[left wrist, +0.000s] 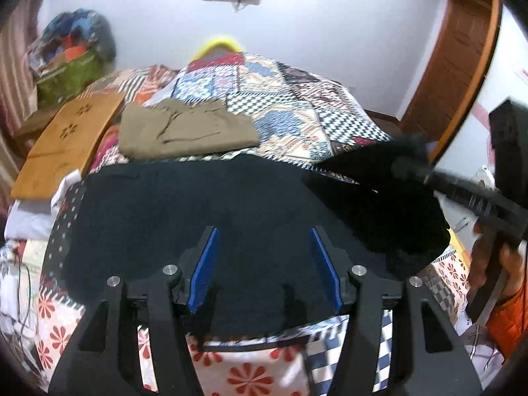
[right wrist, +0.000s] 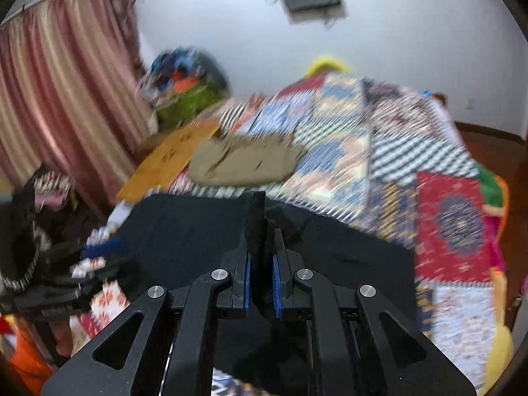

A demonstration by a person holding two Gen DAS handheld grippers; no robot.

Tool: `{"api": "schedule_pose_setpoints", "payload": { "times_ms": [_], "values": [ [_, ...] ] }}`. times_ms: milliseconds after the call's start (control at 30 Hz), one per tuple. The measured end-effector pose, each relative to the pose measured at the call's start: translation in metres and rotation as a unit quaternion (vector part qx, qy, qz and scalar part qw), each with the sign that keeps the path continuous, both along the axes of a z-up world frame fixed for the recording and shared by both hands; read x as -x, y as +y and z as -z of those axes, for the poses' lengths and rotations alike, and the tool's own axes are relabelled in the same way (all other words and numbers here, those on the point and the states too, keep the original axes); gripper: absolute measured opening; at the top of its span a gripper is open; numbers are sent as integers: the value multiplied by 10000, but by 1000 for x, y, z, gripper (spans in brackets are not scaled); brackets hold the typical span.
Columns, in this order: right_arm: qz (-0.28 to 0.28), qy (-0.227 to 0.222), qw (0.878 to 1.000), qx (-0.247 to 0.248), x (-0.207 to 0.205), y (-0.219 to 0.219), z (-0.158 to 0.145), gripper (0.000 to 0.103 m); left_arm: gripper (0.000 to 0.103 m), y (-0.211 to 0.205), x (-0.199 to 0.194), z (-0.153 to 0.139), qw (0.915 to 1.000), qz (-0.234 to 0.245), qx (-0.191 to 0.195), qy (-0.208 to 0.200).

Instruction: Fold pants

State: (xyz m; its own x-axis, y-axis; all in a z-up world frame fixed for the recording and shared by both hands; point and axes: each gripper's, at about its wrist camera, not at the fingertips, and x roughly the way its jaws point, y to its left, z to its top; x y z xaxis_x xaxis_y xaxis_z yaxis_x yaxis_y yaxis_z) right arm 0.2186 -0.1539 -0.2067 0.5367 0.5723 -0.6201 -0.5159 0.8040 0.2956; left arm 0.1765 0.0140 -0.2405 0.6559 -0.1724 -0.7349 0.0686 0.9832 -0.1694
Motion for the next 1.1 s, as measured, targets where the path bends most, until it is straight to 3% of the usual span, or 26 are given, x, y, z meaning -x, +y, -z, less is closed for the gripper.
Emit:
{"api": "schedule_pose_setpoints", "payload": {
  "times_ms": [300, 367, 433, 567, 700, 833, 1000, 1100],
  "values": [
    [-645, 800, 9925, 668, 21, 33, 58, 15, 56, 9, -3, 18, 9997, -61, 125, 219],
    [-661, 829, 9923, 636, 22, 31, 54, 20, 56, 3, -5, 19, 9997, 22, 109, 224],
    [-725, 927, 9919, 487, 24, 26, 49, 33, 56, -7, -8, 17, 9997, 130, 67, 216],
    [-797, 852, 9929, 227, 32, 16, 28, 37, 60, -27, -14, 13, 9992, 341, -4, 195],
    [-460, 408, 9979, 219, 38, -11, 10, 44, 66, -48, -19, 15, 9984, 532, -51, 200],
    [133, 217, 9974, 677, 35, -45, 17, 44, 67, -68, -28, 32, 9963, 713, -171, 451],
    [475, 735, 9922, 890, 31, -74, 57, 44, 70, -76, -32, 62, 9936, 756, -255, 801],
    [501, 958, 9925, 574, 34, -84, 70, 44, 82, -74, -27, 68, 9948, 653, -374, 689]
  ]
}}
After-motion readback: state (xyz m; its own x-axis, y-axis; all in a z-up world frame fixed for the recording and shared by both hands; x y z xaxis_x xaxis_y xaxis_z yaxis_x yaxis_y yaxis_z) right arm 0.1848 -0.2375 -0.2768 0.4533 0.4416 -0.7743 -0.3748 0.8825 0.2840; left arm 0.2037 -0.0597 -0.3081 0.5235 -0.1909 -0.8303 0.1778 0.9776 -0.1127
